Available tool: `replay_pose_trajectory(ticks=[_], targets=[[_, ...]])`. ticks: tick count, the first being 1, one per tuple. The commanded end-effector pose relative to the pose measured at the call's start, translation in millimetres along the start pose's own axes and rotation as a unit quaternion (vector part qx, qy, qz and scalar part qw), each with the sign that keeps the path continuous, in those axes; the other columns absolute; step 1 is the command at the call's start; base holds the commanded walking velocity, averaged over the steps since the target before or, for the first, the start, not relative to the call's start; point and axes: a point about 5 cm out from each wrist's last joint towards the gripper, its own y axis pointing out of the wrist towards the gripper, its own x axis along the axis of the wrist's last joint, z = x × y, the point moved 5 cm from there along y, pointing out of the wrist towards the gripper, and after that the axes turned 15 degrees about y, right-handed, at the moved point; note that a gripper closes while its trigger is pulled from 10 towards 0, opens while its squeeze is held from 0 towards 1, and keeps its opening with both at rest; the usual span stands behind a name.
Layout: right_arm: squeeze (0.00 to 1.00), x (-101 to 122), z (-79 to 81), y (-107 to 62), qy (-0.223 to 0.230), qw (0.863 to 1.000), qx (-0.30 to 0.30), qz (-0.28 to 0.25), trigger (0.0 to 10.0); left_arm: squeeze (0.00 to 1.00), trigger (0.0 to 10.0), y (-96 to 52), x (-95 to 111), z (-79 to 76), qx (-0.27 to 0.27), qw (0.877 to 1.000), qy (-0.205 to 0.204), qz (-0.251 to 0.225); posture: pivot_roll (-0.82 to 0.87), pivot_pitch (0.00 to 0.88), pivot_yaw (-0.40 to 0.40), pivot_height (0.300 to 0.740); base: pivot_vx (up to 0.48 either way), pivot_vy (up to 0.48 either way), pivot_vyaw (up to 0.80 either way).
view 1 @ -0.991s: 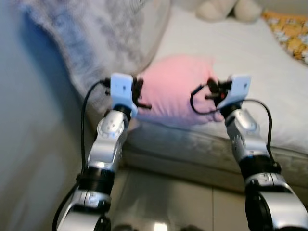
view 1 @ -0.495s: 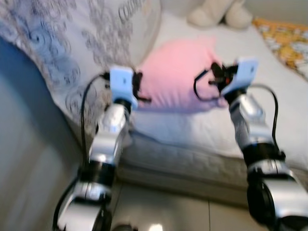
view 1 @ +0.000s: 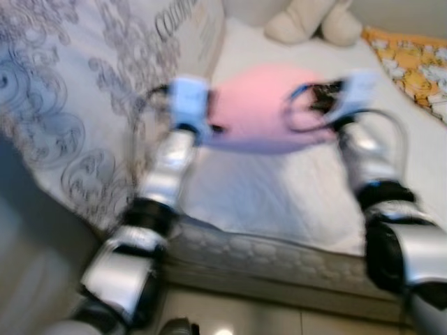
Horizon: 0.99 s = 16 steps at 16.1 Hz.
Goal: Clean up the room
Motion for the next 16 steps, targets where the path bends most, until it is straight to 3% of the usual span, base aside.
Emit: replay_pose_trajectory(ticks=[1, 3, 5, 6, 7, 8, 9, 10, 13, 16], targets=[[0.0, 9.0, -4.7, 1.3, -0.008, 1.0, -0.005, -0.003, 10.0, 0.0, 10.0, 7.5, 13.9, 10.1, 0.024, 0.999, 0.008, -0.019, 0.17, 0.052, -0.029, 0.74, 0.446, 0.0, 0.0], [0.0, 3.0, 5.8, 6.0, -0.004, 1.0, 0.008, 0.01, 10.0, 0.0, 10.0, 9.8, 14.5, 32.9, 0.062, 0.997, 0.032, -0.017, 0.16, 0.076, -0.039, 0.74, 0.442, 0.0, 0.0], [0.0, -16.3, 15.2, 6.2, 0.0, 0.999, 0.024, 0.046, 10.0, 0.0, 10.0, 5.9, -1.6, 51.0, 0.106, 0.992, 0.067, 0.013, 0.15, 0.109, -0.047, 0.74, 0.45, 0.0, 0.0], [0.0, -49.5, 19.0, -1.2, 0.012, 0.994, 0.034, 0.103, 10.0, 0.0, 10.0, -0.9, -25.6, 50.9, 0.118, 0.987, 0.09, 0.059, 0.15, 0.131, -0.052, 0.74, 0.0, 0.0, 0.0], [0.0, -77.3, 19.8, -11.0, 0.02, 0.988, 0.039, 0.147, 10.0, 0.0, 10.0, -6.8, -43.1, 37.2, 0.102, 0.985, 0.108, 0.086, 0.15, 0.153, -0.054, 0.74, 0.0, 0.0, 0.0], [0.0, -117.3, 18.7, -30.9, 0.021, 0.977, 0.047, 0.208, 10.0, 0.0, 10.0, -19.4, -68.0, 5.8, 0.065, 0.987, 0.09, 0.114, 0.15, 0.187, -0.053, 0.74, 0.0, 0.0, 0.0], [0.0, -126.4, 18.4, -36.3, 0.021, 0.973, 0.05, 0.223, 10.0, 0.0, 10.0, -23.0, -73.1, -2.3, 0.057, 0.988, 0.083, 0.119, 0.15, 0.192, -0.054, 0.74, 0.0, 0.0, 0.0], [0.0, -142.6, 15.0, -47.5, 0.018, 0.967, 0.05, 0.249, 10.0, 0.0, 10.0, -33.0, -84.7, -25.9, 0.034, 0.988, 0.069, 0.132, 0.15, 0.205, -0.052, 0.74, 0.0, 0.0, 0.0], [0.0, -154.1, 0.0, -60.8, 0.011, 0.963, 0.028, 0.269, 10.0, 0.0, 10.0, -57.0, -103.6, -71.5, 0.003, 0.987, 0.002, 0.159, 0.13, 0.223, -0.049, 0.74, 0.0, 0.0, 0.0], [0.0, -159.7, -26.1, -75.6, 0.0, 0.959, -0.022, 0.283, 10.0, 0.0, 10.0, -70.9, -100.4, -92.1, -0.002, 0.986, -0.043, 0.158, 0.13, 0.222, -0.051, 0.74, 0.0, 0.0, 0.0]])
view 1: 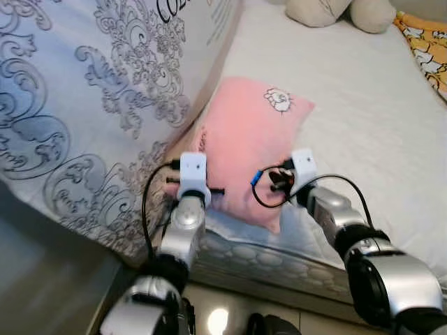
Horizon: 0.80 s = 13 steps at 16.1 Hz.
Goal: Clean up the room
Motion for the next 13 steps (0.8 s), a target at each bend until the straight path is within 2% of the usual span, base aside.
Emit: replay_pose_trajectory(ticks=[1, 2, 4, 5, 8, 10, 11, 12, 13], targets=[[0.0, -8.9, -18.2, -7.6, 0.007, 0.999, -0.032, 0.011, 10.0, 0.0, 10.0, -4.1, 6.2, -18.5, -0.026, 1.0, -0.014, -0.002, 0.11, 0.214, -0.06, 0.74, 0.0, 0.0, 0.0], [0.0, -10.6, -28.1, -12.9, 0.008, 0.999, -0.046, 0.005, 10.0, 0.0, 10.0, -6.6, 14.4, -26.2, -0.038, 0.999, -0.026, -0.013, 0.11, 0.211, -0.061, 0.74, 0.0, 0.0, 0.0], [0.0, -7.7, -37.6, -17.5, 0.007, 0.998, -0.064, -0.008, 10.0, 0.0, 10.0, -8.3, 20.1, -31.4, -0.045, 0.998, -0.035, -0.016, 0.1, 0.206, -0.06, 0.74, 0.0, 0.0, 0.0], [0.0, -2.6, -46.1, -21.7, 0.004, 0.997, -0.079, -0.02, 10.0, 0.0, 10.0, -11.2, 23.2, -36.7, -0.05, 0.997, -0.054, -0.012, 0.1, 0.2, -0.055, 0.74, 0.0, 0.0, 0.0], [0.0, 3.8, -53.5, -25.4, -0.008, 0.995, -0.091, -0.026, 10.0, 0.0, 10.0, -17.6, 26.0, -51.0, -0.069, 0.995, -0.075, -0.001, 0.1, 0.189, -0.052, 0.74, 0.0, 0.0, 0.0], [0.0, 22.5, -51.4, -24.1, -0.018, 0.994, -0.09, -0.053, 10.0, 0.0, 10.0, -17.9, 39.8, -53.1, -0.079, 0.994, -0.067, -0.025, 0.1, 0.177, -0.05, 0.74, 0.0, 0.0, 0.0], [0.0, 42.9, -48.6, -23.6, -0.029, 0.992, -0.089, -0.085, 10.0, 0.0, 10.0, -15.5, 58.1, -49.3, -0.078, 0.994, -0.048, -0.062, 0.1, 0.169, -0.052, 0.74, 0.0, 0.0, 0.0], [0.0, 51.2, -46.9, -23.4, -0.033, 0.991, -0.088, -0.097, 10.0, 0.0, 10.0, -14.6, 66.1, -47.2, -0.078, 0.993, -0.038, -0.077, 0.1, 0.164, -0.053, 0.74, 0.0, 0.0, 0.0], [0.0, 73.6, -40.0, -22.6, -0.044, 0.987, -0.08, -0.129, 10.0, 0.0, 10.0, -11.2, 86.8, -39.2, -0.071, 0.991, -0.024, -0.111, 0.1, 0.155, -0.056, 0.74, 0.0, 0.0, 0.0]])
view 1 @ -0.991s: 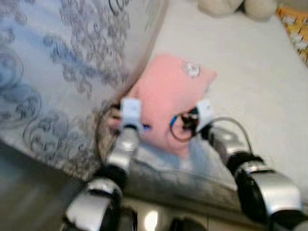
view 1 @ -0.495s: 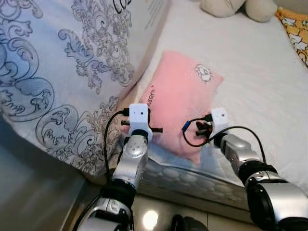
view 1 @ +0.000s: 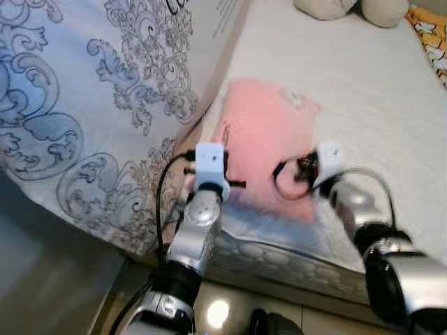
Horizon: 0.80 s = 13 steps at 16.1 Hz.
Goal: Clean up the room
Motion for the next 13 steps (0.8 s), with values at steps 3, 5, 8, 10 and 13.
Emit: replay_pose_trajectory(ticks=[3, 5, 8, 10, 13], targets=[[0.0, 68.9, 20.2, 9.1, -0.01, 0.995, 0.028, -0.095, 10.0, 0.0, 10.0, 26.1, 72.7, 17.5, 0.006, 0.994, 0.036, -0.103, 0.12, 0.125, -0.062, 0.74, 0.0, 0.0, 0.0], [0.0, 90.5, 41.7, 14.5, -0.018, 0.992, 0.055, -0.115, 10.0, 0.0, 10.0, 36.1, 92.0, 42.5, 0.031, 0.989, 0.065, -0.129, 0.13, 0.106, -0.067, 0.74, 0.0, 0.0, 0.0], [0.0, 111.7, 77.7, 21.0, -0.043, 0.986, 0.096, -0.13, 10.0, 0.0, 10.0, 42.4, 108.8, 82.4, 0.094, 0.98, 0.096, -0.144, 0.14, 0.096, -0.072, 0.74, 0.0, 0.0, 0.0], [0.0, 117.2, 103.3, 23.6, -0.064, 0.981, 0.13, -0.131, 10.0, 0.0, 10.0, 36.5, 103.9, 104.6, 0.146, 0.973, 0.106, -0.141, 0.15, 0.097, -0.073, 0.74, 0.0, 0.0, 0.0], [0.0, 105.1, 126.3, 25.0, -0.057, 0.976, 0.175, -0.117, 10.0, 0.0, 10.0, 13.5, 79.3, 106.7, 0.189, 0.966, 0.126, -0.122, 0.17, 0.119, -0.088, 0.74, 0.0, 0.0, 0.0]])
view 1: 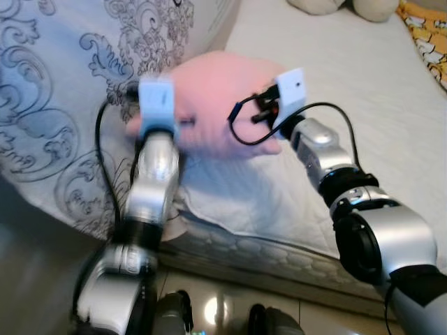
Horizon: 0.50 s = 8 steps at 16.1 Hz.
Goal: Clean up the room
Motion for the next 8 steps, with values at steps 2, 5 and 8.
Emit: replay_pose_trajectory(ticks=[2, 5, 8], targets=[[0.0, -30.4, 5.6, -6.4, -0.01, 0.999, 0.025, 0.039, 10.0, 0.0, 10.0, -30.3, 9.8, -37.8, -0.059, 0.998, -0.006, -0.011, 0.19, 0.146, -0.101, 0.74, 0.0, 0.0, 0.0], [0.0, -73.9, -0.2, -22.2, -0.003, 0.994, 0.027, 0.109, 10.0, 0.0, 10.0, -64.6, -2.6, -87.4, -0.167, 0.985, -0.024, 0.027, 0.2, 0.16, -0.106, 0.74, 0.0, 0.0, 0.0], [0.0, -106.7, -19.4, -42.8, -0.007, 0.987, -0.009, 0.16, 10.0, 0.0, 10.0, -72.1, -2.2, -108.9, -0.215, 0.976, -0.024, 0.039, 0.18, 0.164, -0.101, 0.74, 0.0, 0.0, 0.0]])
